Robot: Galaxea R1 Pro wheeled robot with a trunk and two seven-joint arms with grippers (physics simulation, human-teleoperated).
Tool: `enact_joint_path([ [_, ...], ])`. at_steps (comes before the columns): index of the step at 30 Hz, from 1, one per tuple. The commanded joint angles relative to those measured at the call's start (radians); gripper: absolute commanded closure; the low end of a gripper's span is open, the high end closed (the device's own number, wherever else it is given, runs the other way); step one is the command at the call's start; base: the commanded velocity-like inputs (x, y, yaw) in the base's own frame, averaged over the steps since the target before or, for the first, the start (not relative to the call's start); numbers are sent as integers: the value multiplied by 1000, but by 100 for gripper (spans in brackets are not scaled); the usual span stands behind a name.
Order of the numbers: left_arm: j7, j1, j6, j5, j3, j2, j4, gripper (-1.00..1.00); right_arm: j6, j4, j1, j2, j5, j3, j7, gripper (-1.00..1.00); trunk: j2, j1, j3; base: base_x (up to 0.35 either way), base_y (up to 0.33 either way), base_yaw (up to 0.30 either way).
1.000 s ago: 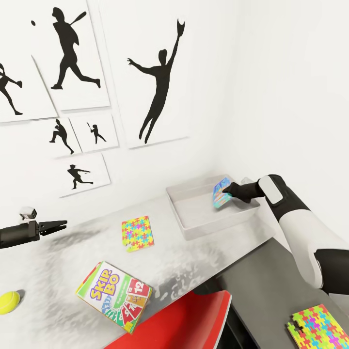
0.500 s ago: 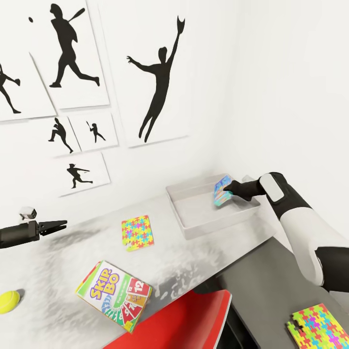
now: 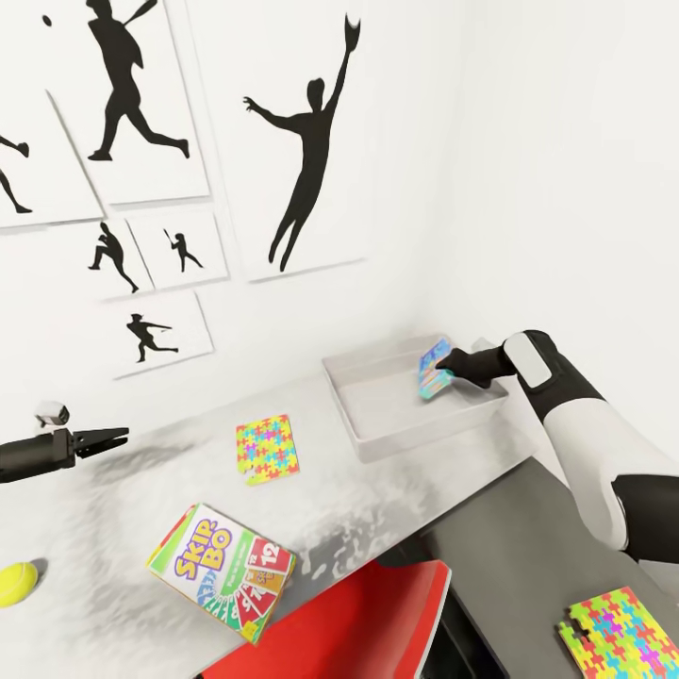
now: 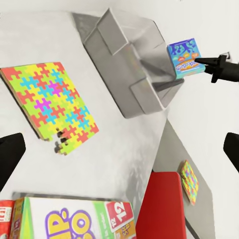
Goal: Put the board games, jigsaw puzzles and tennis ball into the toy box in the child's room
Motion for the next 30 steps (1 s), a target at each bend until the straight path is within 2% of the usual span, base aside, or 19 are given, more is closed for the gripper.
enact_joint_path([
  [1, -4, -1, 12, 1, 1, 0, 0, -100, 2, -1, -1, -1, -13, 7, -14, 100, -1, 0, -3, 0, 0, 0],
  [5, -4, -2, 19, 31, 2, 7, 0, -100, 5, 0, -2, 0, -13, 7, -31, 100, -1, 0, -10, 0, 0, 0],
  [11, -4, -8, 113, 118, -3, 28, -30, -100, 4, 0, -2, 0, -14, 11, -35, 100, -1, 0, -19, 0, 0, 0],
  [15, -4, -9, 138, 142, -7, 33, -54, -100, 4, 0, -2, 1, -14, 12, -36, 100, -1, 0, -26, 0, 0, 0],
  [30, -4, -10, 151, 158, -8, 35, -70, -100, 4, -3, -15, 1, -13, 12, -38, 100, -1, 0, -50, 0, 0, 0],
])
